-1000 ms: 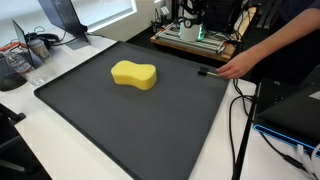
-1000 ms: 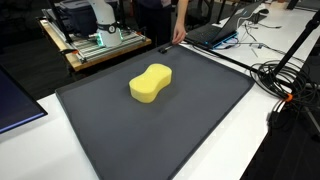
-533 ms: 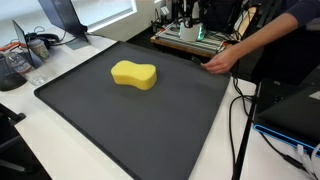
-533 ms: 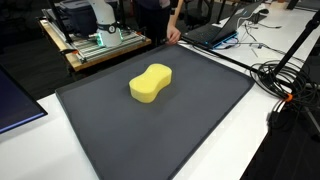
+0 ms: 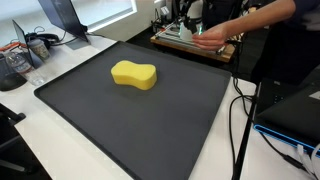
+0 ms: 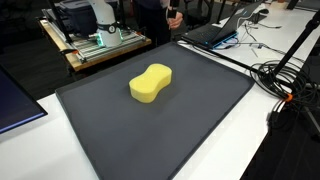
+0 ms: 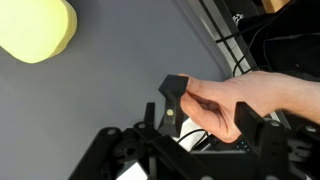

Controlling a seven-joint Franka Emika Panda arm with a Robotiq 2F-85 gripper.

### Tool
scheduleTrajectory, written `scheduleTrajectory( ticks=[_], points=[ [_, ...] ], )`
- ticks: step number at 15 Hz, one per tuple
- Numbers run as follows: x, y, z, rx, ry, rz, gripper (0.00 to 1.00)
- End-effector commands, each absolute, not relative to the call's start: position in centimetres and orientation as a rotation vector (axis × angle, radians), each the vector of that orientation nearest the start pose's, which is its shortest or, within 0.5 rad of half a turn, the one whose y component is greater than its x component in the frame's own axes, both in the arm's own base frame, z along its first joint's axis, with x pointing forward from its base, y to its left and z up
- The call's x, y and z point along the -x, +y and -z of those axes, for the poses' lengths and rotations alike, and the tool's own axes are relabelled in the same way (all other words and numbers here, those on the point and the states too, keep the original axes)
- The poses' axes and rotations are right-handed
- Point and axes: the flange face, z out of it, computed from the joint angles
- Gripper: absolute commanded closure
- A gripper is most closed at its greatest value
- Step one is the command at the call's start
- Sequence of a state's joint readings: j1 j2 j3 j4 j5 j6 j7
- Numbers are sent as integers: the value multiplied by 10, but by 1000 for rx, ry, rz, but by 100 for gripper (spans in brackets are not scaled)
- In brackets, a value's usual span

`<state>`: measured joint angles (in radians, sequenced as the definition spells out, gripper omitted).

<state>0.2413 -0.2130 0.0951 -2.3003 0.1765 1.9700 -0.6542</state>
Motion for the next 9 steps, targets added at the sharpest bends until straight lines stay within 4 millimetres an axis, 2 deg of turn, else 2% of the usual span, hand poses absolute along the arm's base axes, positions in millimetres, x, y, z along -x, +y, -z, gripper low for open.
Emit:
scheduleTrajectory(
  ticks=[1,3,9],
  points=[
    [-438,166,-431,2650,-1329,-163,43],
    [-438,166,-431,2650,-1330,-168,50],
    [-439,168,-433,2649,-1334,-174,55]
  ],
)
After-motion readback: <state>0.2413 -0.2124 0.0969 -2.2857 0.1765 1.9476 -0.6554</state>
